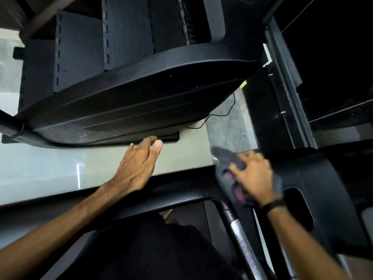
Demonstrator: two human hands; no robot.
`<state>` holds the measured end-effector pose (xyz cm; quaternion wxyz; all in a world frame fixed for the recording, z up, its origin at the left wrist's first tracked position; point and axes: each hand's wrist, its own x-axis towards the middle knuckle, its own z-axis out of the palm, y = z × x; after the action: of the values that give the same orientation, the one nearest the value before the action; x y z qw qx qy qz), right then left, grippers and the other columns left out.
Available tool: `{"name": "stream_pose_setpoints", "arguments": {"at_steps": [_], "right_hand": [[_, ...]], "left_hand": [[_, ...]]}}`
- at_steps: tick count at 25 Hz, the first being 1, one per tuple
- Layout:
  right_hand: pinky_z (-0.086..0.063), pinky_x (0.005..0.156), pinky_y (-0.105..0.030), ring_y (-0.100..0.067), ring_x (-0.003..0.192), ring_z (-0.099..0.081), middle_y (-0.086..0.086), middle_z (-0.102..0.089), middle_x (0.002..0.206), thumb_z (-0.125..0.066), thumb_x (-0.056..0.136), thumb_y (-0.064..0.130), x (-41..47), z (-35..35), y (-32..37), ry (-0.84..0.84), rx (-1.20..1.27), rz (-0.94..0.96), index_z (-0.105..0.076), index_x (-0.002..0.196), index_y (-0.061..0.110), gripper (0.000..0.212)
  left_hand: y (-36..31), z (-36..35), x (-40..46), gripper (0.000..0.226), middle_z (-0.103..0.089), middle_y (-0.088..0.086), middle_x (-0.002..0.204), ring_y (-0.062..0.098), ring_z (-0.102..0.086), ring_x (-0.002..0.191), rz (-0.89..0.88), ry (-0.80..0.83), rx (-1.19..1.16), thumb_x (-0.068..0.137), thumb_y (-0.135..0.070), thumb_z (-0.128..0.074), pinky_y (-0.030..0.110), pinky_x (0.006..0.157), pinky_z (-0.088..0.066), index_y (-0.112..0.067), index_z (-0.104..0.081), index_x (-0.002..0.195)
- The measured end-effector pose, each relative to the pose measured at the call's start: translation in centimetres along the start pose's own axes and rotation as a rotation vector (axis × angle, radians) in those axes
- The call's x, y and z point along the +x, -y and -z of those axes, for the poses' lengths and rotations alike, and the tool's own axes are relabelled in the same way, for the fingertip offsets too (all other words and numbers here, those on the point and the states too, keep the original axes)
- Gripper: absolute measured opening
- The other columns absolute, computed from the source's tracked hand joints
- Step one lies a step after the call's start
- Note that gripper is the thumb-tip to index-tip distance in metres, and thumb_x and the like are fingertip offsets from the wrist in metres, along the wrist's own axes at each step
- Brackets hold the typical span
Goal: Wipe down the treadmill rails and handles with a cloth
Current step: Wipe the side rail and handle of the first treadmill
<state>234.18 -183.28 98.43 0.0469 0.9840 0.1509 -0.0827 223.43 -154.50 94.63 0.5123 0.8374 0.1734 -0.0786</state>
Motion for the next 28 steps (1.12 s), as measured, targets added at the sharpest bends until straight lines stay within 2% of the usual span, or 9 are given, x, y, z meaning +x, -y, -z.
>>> {"name": "stream_pose_setpoints", "arguments": {"at_steps": [3, 6, 10, 12, 14, 17, 21, 25, 28], "right_hand": [[-0.044, 0.093, -0.044, -0.038, 0.108, -0.06, -0.016, -0.068, 0.112, -0.025, 0.075, 0.069, 5.6, 0.9, -2.5, 0.261, -0.137, -0.276, -0.073, 0.109, 0.018, 0.078], [-0.043, 0.094, -0.04, -0.031, 0.108, -0.062, -0.011, -0.071, 0.114, -0.039, 0.086, 0.077, 6.6, -1.0, 5.1, 0.443, -0.08, -0.037, -0.073, 0.105, 0.021, 0.068], [-0.039, 0.092, -0.043, -0.025, 0.105, -0.053, -0.002, -0.063, 0.105, -0.042, 0.088, 0.065, -0.9, -1.5, 10.5, 0.184, 0.127, 0.228, -0.069, 0.104, 0.029, 0.048], [-0.043, 0.083, -0.043, -0.025, 0.096, -0.054, 0.001, -0.061, 0.099, -0.044, 0.084, 0.06, -2.6, -1.4, 5.3, -0.021, 0.163, 0.188, -0.069, 0.104, 0.03, 0.045], [-0.045, 0.08, -0.044, -0.031, 0.093, -0.058, -0.004, -0.065, 0.098, -0.042, 0.081, 0.06, 0.0, -1.3, -2.0, -0.098, 0.0, 0.003, -0.071, 0.101, 0.026, 0.049], [-0.04, 0.094, -0.043, -0.035, 0.112, -0.057, -0.012, -0.067, 0.115, -0.039, 0.082, 0.068, 6.4, 0.0, -8.8, 0.164, -0.148, -0.328, -0.072, 0.112, 0.024, 0.062], [-0.039, 0.099, -0.041, -0.032, 0.111, -0.061, -0.012, -0.07, 0.116, -0.04, 0.085, 0.07, 9.3, -1.5, -3.4, 0.388, -0.116, -0.109, -0.073, 0.108, 0.018, 0.065], [-0.038, 0.089, -0.042, -0.023, 0.101, -0.051, -0.001, -0.063, 0.103, -0.046, 0.086, 0.058, 0.8, -1.4, -0.2, 0.063, 0.143, 0.131, -0.071, 0.105, 0.027, 0.044], [-0.04, 0.081, -0.043, -0.027, 0.096, -0.054, -0.001, -0.063, 0.102, -0.041, 0.082, 0.061, 0.5, -1.3, -8.7, -0.152, 0.109, -0.058, -0.072, 0.109, 0.026, 0.054]], "left_hand": [[-0.6, -0.6, 0.0, 0.092, -0.057, 0.0, 0.133, 0.016, -0.047, 0.129, -0.003, 0.026, 0.022, 0.082, -0.074, 0.0, 0.041, 0.122, -0.011, -0.019, -0.043, 0.141], [-1.5, -1.6, 0.4, 0.086, -0.057, -0.003, 0.129, 0.015, -0.048, 0.125, -0.019, 0.044, 0.041, 0.086, -0.076, -0.003, 0.042, 0.121, -0.013, -0.02, -0.045, 0.137], [-2.7, -2.9, 1.6, 0.065, -0.055, -0.007, 0.117, 0.019, -0.049, 0.12, 0.018, 0.001, -0.008, 0.095, -0.062, -0.012, 0.046, 0.118, -0.019, -0.022, -0.049, 0.131], [-3.1, -3.8, 1.9, 0.062, -0.056, -0.008, 0.124, 0.014, -0.048, 0.117, -0.012, 0.017, 0.001, 0.099, -0.063, -0.014, 0.043, 0.119, -0.017, -0.024, -0.048, 0.133], [-3.5, -4.7, 2.0, 0.073, -0.054, -0.012, 0.129, 0.009, -0.046, 0.12, -0.045, 0.055, 0.001, 0.091, -0.072, -0.009, 0.041, 0.121, -0.014, -0.026, -0.046, 0.135], [-4.6, -6.5, 2.6, 0.08, -0.053, -0.011, 0.134, 0.009, -0.044, 0.129, -0.075, 0.066, 0.014, 0.087, -0.073, -0.007, 0.039, 0.121, -0.014, -0.026, -0.045, 0.138], [-6.6, -10.0, 4.5, 0.085, -0.054, -0.003, 0.138, 0.017, -0.047, 0.129, -0.085, 0.151, 0.086, 0.084, -0.078, -0.002, 0.044, 0.117, -0.021, -0.026, -0.046, 0.136], [-7.3, -12.2, 5.8, 0.088, -0.056, 0.001, 0.135, 0.023, -0.05, 0.127, -0.127, 0.177, 0.057, 0.082, -0.08, -0.004, 0.04, 0.109, -0.032, -0.024, -0.048, 0.132], [-6.6, -13.4, 4.9, 0.095, -0.047, -0.003, 0.146, 0.017, -0.042, 0.136, -0.162, 0.203, 0.136, 0.079, -0.083, -0.001, 0.042, 0.118, -0.022, -0.025, -0.039, 0.143]]}}
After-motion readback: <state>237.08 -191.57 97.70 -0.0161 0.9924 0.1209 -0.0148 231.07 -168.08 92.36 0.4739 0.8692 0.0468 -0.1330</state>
